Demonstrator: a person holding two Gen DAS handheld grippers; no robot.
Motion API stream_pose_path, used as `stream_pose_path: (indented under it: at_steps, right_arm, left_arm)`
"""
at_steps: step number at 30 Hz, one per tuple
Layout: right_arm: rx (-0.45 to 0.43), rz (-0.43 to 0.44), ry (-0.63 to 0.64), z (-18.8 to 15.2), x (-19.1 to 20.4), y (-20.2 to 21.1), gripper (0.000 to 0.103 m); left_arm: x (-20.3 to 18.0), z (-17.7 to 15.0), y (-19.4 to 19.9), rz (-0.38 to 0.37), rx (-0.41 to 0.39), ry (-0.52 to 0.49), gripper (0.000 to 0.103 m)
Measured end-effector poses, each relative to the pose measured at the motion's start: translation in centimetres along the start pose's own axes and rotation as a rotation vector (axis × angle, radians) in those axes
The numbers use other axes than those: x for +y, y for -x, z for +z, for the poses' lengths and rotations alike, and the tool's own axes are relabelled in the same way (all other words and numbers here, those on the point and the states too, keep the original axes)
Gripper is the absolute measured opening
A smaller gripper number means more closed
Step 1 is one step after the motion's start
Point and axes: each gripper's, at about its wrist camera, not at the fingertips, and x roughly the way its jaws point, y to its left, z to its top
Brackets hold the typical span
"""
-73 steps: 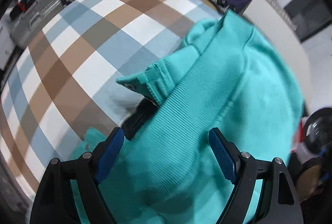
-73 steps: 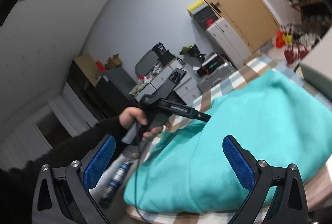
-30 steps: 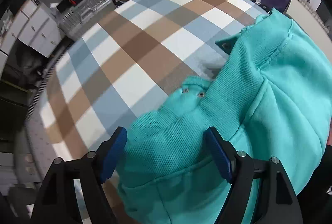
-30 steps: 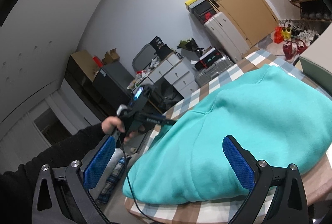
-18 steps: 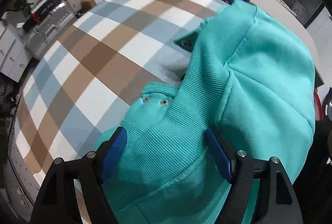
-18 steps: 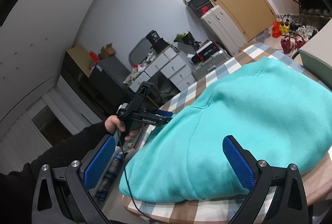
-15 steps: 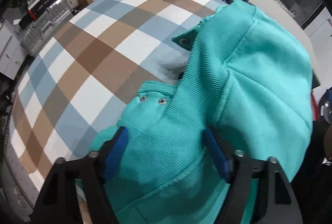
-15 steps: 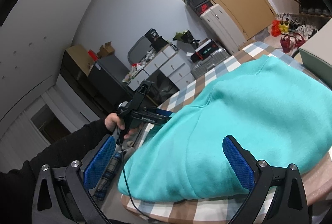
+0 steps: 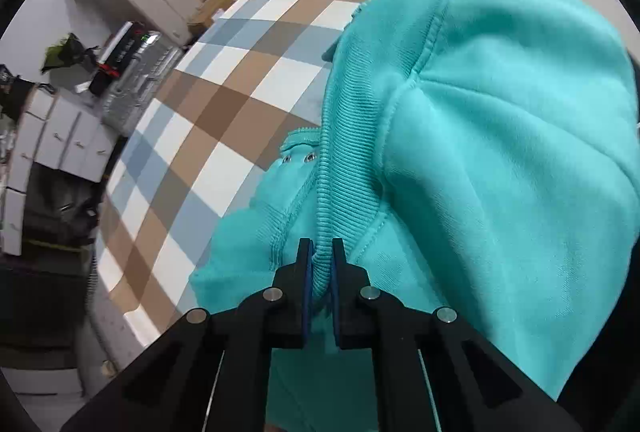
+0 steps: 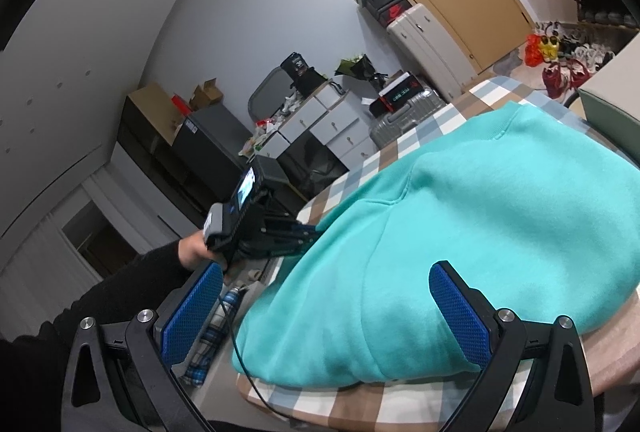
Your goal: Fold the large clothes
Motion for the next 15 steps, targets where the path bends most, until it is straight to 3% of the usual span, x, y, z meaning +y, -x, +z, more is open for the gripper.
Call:
stream_pose_path:
  at_steps: [5, 10, 15]
  right_arm:
    - [0.003, 0.0, -0.018, -0.1, -0.3, 0.2, 0.103]
    - [-0.007, 0.0, -0.043, 0.1, -0.7, 0.5, 0.103]
    - [-0.007, -0.002, -0.055, 0.0, -1.0, 0.7, 0.103]
  left_arm:
    - [1.8, 0.6, 0.7, 0.157, -0.01, 0.096, 0.001]
    - [4.8, 1.4, 0.3, 0.222, 0.014, 0.195, 0.001]
    - [5.8, 0.3, -3.0, 0.183, 0.075, 0.226, 0.005]
